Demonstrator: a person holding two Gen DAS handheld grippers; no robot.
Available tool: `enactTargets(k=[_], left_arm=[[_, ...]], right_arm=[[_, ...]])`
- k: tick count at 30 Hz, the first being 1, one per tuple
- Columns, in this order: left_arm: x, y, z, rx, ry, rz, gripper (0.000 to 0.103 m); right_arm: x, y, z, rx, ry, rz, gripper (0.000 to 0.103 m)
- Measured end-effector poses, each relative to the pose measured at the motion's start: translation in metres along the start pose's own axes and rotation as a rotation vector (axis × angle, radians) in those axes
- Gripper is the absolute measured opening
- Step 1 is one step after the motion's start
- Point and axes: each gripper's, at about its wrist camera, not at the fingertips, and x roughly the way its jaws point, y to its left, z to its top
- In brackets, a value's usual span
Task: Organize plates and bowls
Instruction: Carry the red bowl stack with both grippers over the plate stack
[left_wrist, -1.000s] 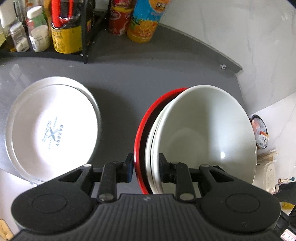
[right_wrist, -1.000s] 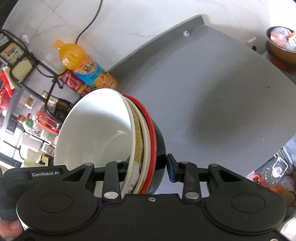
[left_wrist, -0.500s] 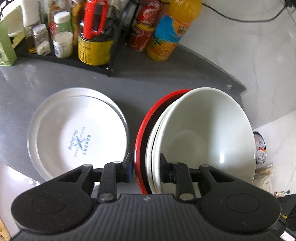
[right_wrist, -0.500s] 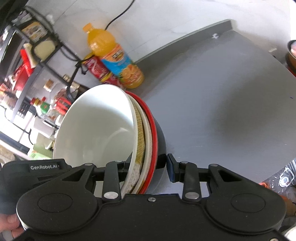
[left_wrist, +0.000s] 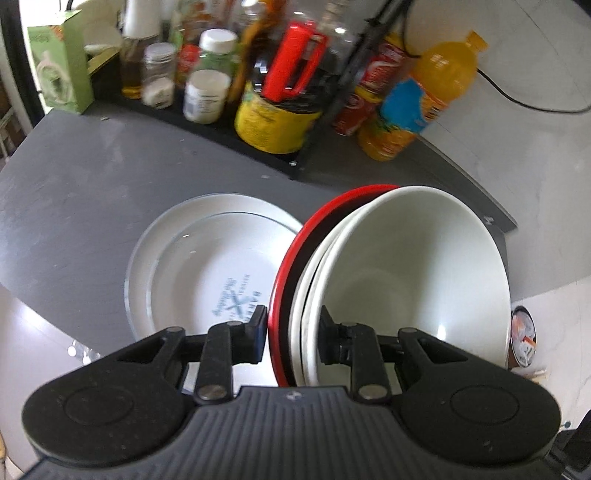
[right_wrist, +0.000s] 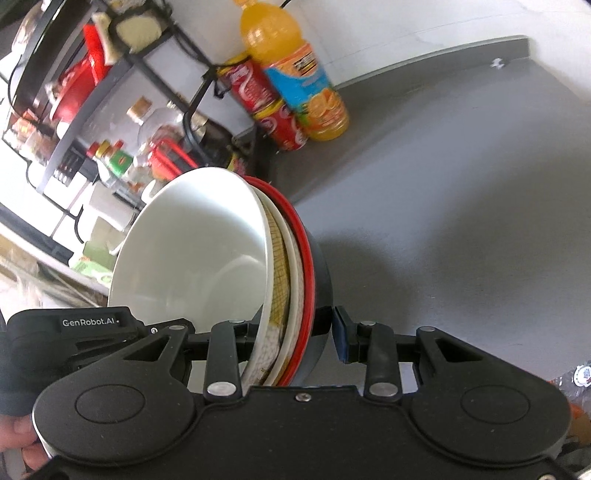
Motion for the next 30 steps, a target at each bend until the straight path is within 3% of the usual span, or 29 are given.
enactTargets(k=[13, 30], left_arm=[[0.004, 0.042, 0.019, -0.084, -0.011, 0.027, 0.025], [0.041, 0.076, 0.028, -0.096, 0.074, 0.053, 0.025]], right_arm=[[0.036, 0.022, 0.003, -0.020, 0.072, 0.011, 0.033], [0.071, 0.029, 0.002, 0.003, 0.139, -0.033, 0.033]])
